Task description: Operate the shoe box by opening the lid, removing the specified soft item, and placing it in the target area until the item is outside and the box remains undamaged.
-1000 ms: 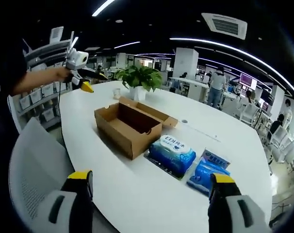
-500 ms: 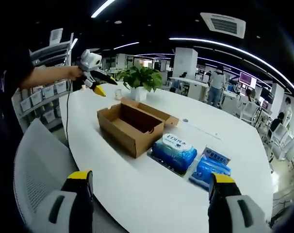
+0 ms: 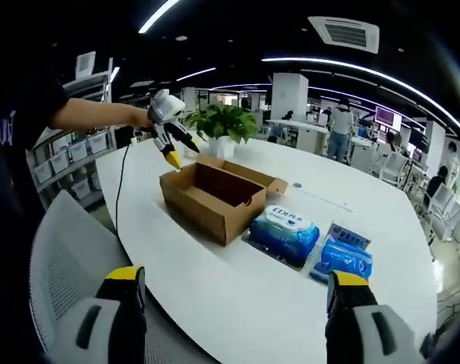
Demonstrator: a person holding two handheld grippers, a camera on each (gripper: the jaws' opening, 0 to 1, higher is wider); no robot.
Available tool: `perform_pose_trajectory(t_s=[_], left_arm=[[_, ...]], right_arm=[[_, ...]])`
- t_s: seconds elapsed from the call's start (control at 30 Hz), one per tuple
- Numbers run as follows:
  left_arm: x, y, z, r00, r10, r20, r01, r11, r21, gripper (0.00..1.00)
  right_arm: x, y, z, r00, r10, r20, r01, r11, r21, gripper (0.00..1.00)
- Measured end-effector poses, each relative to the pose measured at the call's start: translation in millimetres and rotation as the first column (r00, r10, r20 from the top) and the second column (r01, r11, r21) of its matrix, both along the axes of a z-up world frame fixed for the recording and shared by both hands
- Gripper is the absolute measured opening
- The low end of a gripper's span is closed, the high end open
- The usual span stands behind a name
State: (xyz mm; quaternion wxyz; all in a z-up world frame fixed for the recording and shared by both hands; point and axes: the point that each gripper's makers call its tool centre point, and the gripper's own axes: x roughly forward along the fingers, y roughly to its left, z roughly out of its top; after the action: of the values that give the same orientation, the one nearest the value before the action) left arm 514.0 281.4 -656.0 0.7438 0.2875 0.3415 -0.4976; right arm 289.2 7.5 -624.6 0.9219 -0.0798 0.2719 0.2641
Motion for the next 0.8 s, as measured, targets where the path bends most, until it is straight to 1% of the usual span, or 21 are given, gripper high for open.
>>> perform_pose_trajectory(t_s=[0.07, 0.1, 0.17, 0.2, 0.3, 0.47, 0.53, 0.63, 0.7, 0.8], left_arm=[[0.4, -1, -9.9, 1.000, -0.017, -0.024, 0.018, 0.999, 0.033, 0.68], [-1.1, -2, -16.3, 0.998, -0.037, -0.043, 0.040, 0.997, 0.059, 0.67], [-0.2, -4, -24.1, 0.997, -0.055, -0.054, 0.060, 0.995, 0.086, 0.66], [-1.8, -5, -31.4, 0.994, -0.084, -0.076, 0.092, 0.989, 0.114, 0.65], [-5.2, -9, -43.6, 0.987, -0.118, -0.108, 0.134, 0.978, 0.157, 0.65], [-9.4, -17, -62.0, 0.976, -0.170, -0.133, 0.197, 0.955, 0.222, 0.63], [-12.5, -21, -70.4, 0.968, -0.204, -0.147, 0.236, 0.937, 0.256, 0.63], [-14.5, -26, -78.3, 0.962, -0.225, -0.156, 0.261, 0.924, 0.280, 0.62], [-16.8, -28, -82.8, 0.959, -0.220, -0.177, 0.264, 0.922, 0.285, 0.62], [-17.2, -30, -89.3, 0.954, -0.234, -0.186, 0.282, 0.910, 0.303, 0.60]], right_arm=[[-1, 0, -0.9, 1.000, -0.007, -0.004, 0.007, 1.000, -0.001, 1.00], [-2, -1, -1.6, 1.000, -0.010, -0.007, 0.010, 1.000, -0.001, 1.00], [-2, -2, -2.9, 1.000, -0.015, -0.011, 0.015, 1.000, 0.003, 1.00], [-3, -2, -4.2, 1.000, -0.017, -0.016, 0.017, 1.000, 0.004, 1.00], [-6, -4, -8.4, 0.999, -0.015, -0.028, 0.014, 1.000, -0.008, 1.00], [-9, -8, -13.0, 0.999, -0.027, -0.038, 0.026, 1.000, -0.012, 1.00], [-9, -9, -12.8, 0.999, -0.037, -0.037, 0.037, 0.999, -0.008, 1.00], [-9, -11, -13.0, 0.998, -0.045, -0.036, 0.045, 0.999, -0.007, 1.00], [-8, -12, -12.5, 0.998, -0.054, -0.039, 0.054, 0.999, 0.002, 1.00], [-6, -12, -9.0, 0.998, -0.058, -0.026, 0.058, 0.998, 0.014, 1.00]])
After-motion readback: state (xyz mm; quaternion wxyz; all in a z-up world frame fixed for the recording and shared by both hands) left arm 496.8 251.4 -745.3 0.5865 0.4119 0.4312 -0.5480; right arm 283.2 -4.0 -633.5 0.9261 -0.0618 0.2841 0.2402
